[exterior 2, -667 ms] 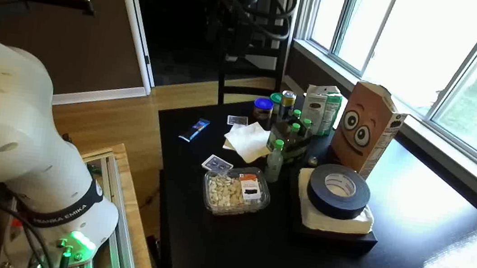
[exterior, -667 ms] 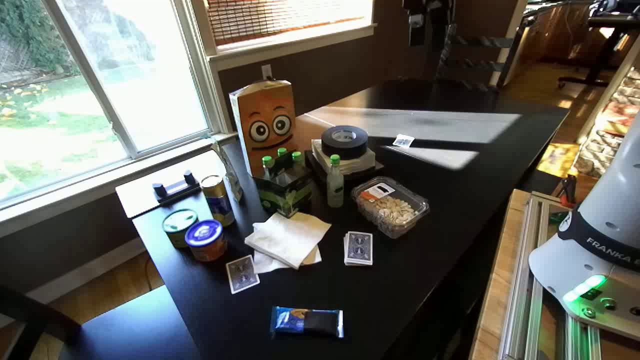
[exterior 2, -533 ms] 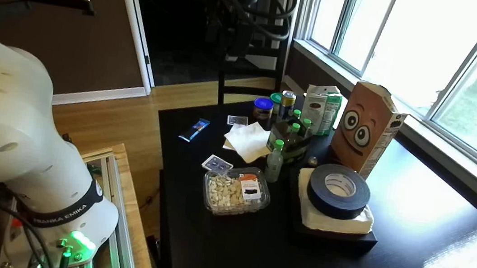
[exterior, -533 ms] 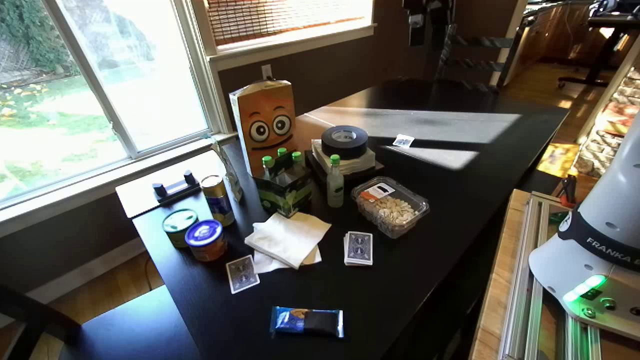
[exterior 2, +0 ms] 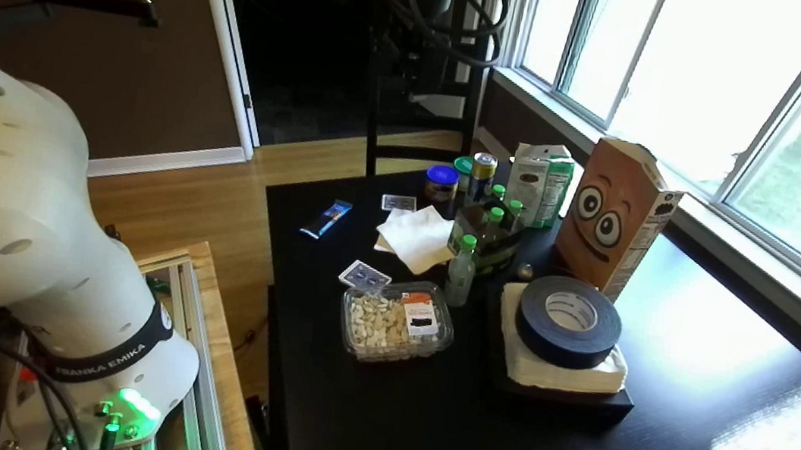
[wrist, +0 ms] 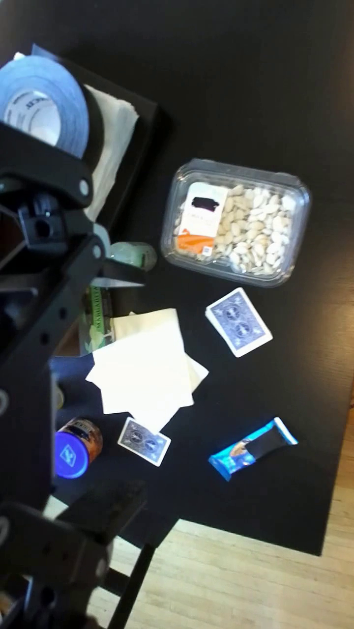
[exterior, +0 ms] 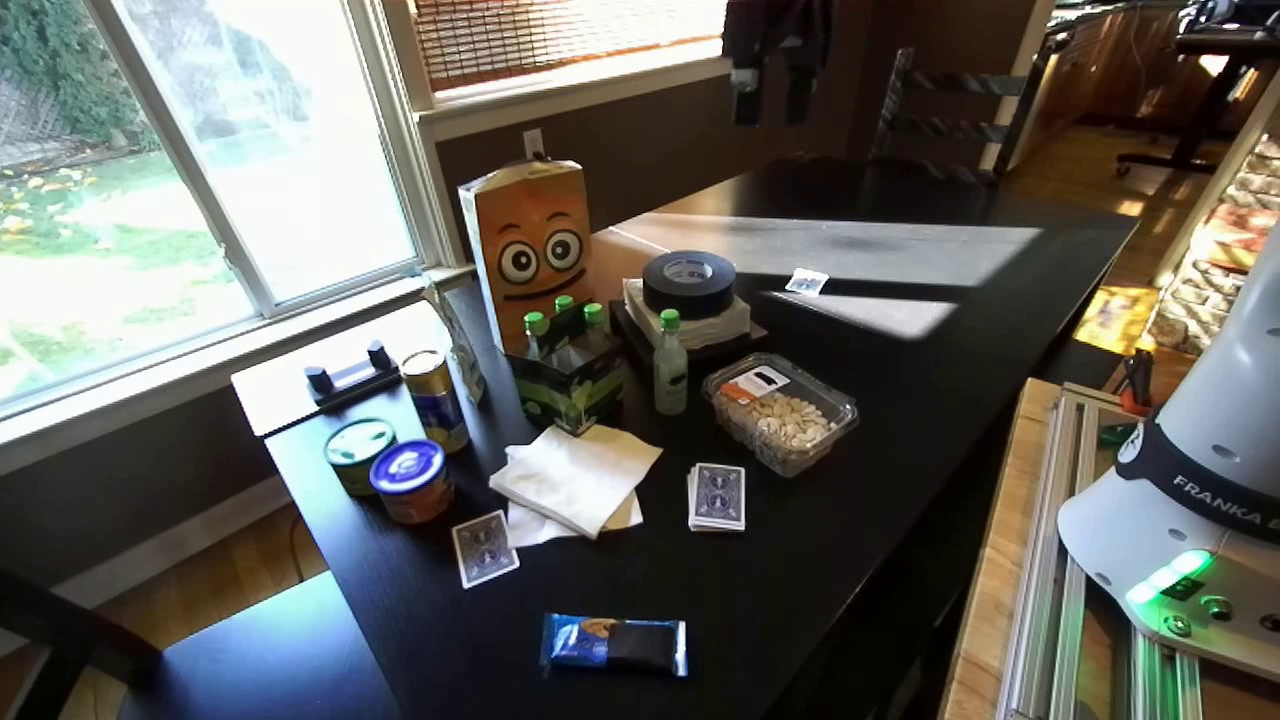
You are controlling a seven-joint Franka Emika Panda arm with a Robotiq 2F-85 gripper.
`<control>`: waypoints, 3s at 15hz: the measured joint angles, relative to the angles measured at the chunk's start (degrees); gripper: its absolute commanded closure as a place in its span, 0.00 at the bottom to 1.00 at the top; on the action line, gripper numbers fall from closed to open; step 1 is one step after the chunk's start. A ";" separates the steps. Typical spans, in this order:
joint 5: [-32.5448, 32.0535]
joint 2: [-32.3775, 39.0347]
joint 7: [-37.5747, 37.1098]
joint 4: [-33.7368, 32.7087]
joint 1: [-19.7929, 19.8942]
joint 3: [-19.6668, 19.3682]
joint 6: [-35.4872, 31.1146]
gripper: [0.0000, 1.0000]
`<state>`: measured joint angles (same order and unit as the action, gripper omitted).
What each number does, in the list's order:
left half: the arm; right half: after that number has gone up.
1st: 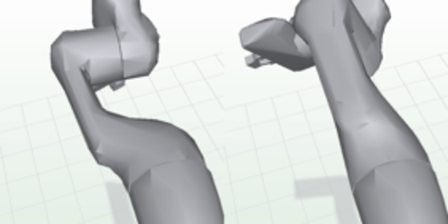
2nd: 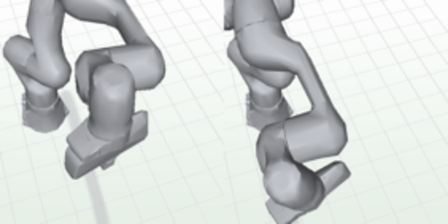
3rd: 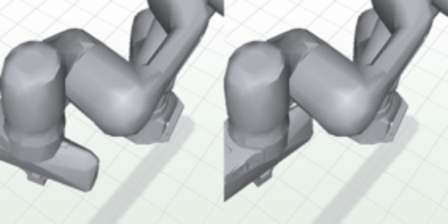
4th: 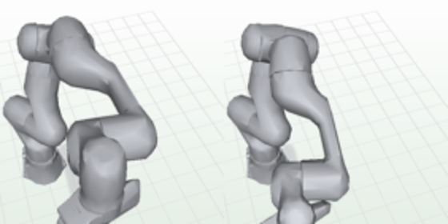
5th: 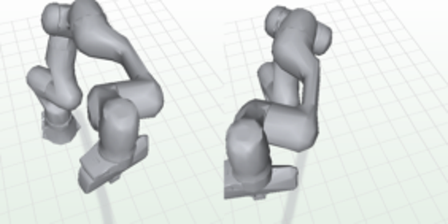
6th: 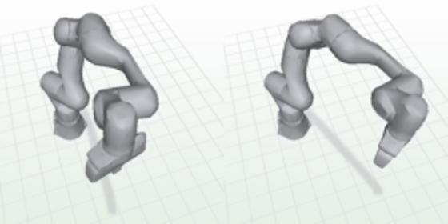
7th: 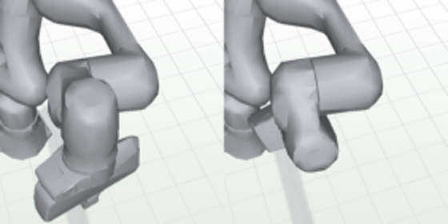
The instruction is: Move the bottom-right clear bottle to the table
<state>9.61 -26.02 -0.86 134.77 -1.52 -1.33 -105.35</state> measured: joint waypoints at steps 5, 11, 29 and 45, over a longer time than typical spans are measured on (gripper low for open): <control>-1.76 14.05 -6.63 -2.44 -1.39 6.98 -19.28 0.00; -15.06 31.52 -15.70 -9.57 -0.24 6.13 -27.78 0.00; -11.64 57.32 -7.75 -28.78 0.04 3.46 -29.06 0.00; -7.58 57.28 -4.49 -31.49 1.82 3.77 -23.14 0.27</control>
<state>2.04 31.26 -5.34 103.28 0.30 2.44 -128.49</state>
